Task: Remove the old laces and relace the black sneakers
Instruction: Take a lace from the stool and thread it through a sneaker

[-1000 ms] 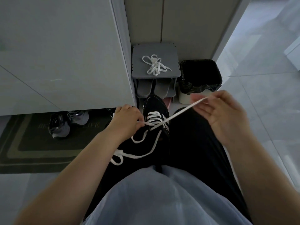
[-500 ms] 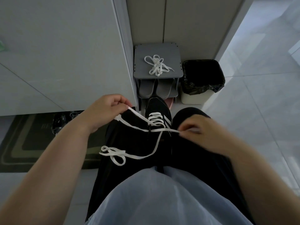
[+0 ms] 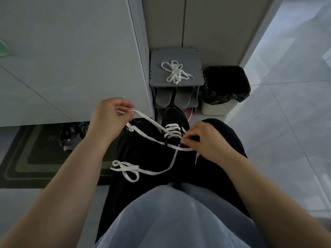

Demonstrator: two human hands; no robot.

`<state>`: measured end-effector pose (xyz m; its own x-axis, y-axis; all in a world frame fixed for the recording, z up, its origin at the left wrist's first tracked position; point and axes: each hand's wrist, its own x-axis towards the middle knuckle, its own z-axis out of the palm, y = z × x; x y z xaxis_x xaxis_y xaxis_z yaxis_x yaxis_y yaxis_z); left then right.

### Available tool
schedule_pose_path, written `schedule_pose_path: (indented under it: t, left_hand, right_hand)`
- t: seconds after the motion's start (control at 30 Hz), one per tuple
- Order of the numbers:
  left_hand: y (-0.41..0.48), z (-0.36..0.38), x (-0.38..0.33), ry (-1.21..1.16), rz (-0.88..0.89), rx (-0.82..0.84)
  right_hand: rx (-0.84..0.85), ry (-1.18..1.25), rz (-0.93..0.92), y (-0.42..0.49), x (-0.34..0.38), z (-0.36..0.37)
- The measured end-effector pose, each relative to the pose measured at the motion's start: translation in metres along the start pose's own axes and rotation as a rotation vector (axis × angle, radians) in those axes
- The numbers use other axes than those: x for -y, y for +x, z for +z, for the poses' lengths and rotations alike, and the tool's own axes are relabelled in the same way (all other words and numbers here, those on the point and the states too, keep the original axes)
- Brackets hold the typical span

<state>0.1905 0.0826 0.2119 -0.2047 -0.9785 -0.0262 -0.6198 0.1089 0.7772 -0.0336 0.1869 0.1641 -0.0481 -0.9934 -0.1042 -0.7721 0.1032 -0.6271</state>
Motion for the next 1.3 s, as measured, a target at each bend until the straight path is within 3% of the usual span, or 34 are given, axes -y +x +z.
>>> schedule_pose_path:
  t: [0.1,0.23,0.37,0.43,0.5,0.6,0.67,0.73,0.77,0.8,0.83,0.9,0.93,0.97,1.07,1.17,1.23,1.3]
  left_hand:
    - [0.001,0.005,-0.002,0.042,0.010,-0.020]
    - [0.001,0.003,0.001,0.106,-0.003,-0.009]
    - [0.000,0.005,0.010,0.082,-0.081,0.099]
    - [-0.001,0.011,0.014,0.088,-0.099,0.129]
    - [-0.005,0.022,0.018,0.205,-0.073,0.157]
    - [-0.015,0.041,0.018,0.437,0.000,0.175]
    - [-0.020,0.052,0.018,0.527,0.064,0.172]
    - [-0.022,0.061,0.018,0.573,0.120,0.186]
    - [-0.022,0.064,0.018,0.590,0.145,0.206]
    - [-0.023,0.067,0.018,0.604,0.164,0.229]
    - [-0.022,0.070,0.019,0.619,0.178,0.251]
    - [-0.021,0.072,0.020,0.645,0.196,0.274]
    - [-0.020,0.073,0.020,0.650,0.203,0.278]
    - [-0.020,0.073,0.021,0.647,0.207,0.284]
    - [-0.021,0.072,0.020,0.586,0.229,0.312]
    - [-0.024,0.073,0.020,0.516,0.273,0.284]
    - [-0.026,0.074,0.021,0.480,0.265,0.242]
    - [-0.028,0.075,0.023,0.458,0.250,0.209]
  right_hand:
    - [0.107,-0.140,-0.031,0.006,0.010,0.018]
    - [0.054,-0.195,-0.059,0.007,0.013,0.031]
    - [0.014,0.188,0.115,-0.003,0.001,-0.008]
    - [-0.086,0.607,0.179,-0.015,-0.010,-0.033]
    - [-0.121,0.956,0.137,-0.026,-0.026,-0.055]
    - [-0.053,1.141,-0.028,-0.043,-0.047,-0.074]
    - [0.019,1.461,-0.151,-0.052,-0.051,-0.084]
    - [0.054,1.767,-0.168,-0.057,-0.052,-0.094]
    - [0.072,1.793,-0.122,-0.059,-0.052,-0.095]
    - [0.047,1.645,-0.027,-0.059,-0.050,-0.091]
    - [-0.044,1.328,0.120,-0.057,-0.050,-0.088]
    - [-0.160,0.419,0.299,-0.046,-0.044,-0.079]
    - [-0.147,0.166,0.312,-0.042,-0.038,-0.072]
    - [-0.160,0.058,0.295,-0.038,-0.031,-0.063]
    - [-0.193,0.127,0.107,-0.023,-0.013,-0.032]
    - [-0.065,-0.133,-0.078,-0.009,0.007,0.007]
    - [-0.048,-0.181,-0.075,-0.005,0.008,0.024]
    - [-0.039,-0.070,-0.019,-0.005,0.007,0.026]
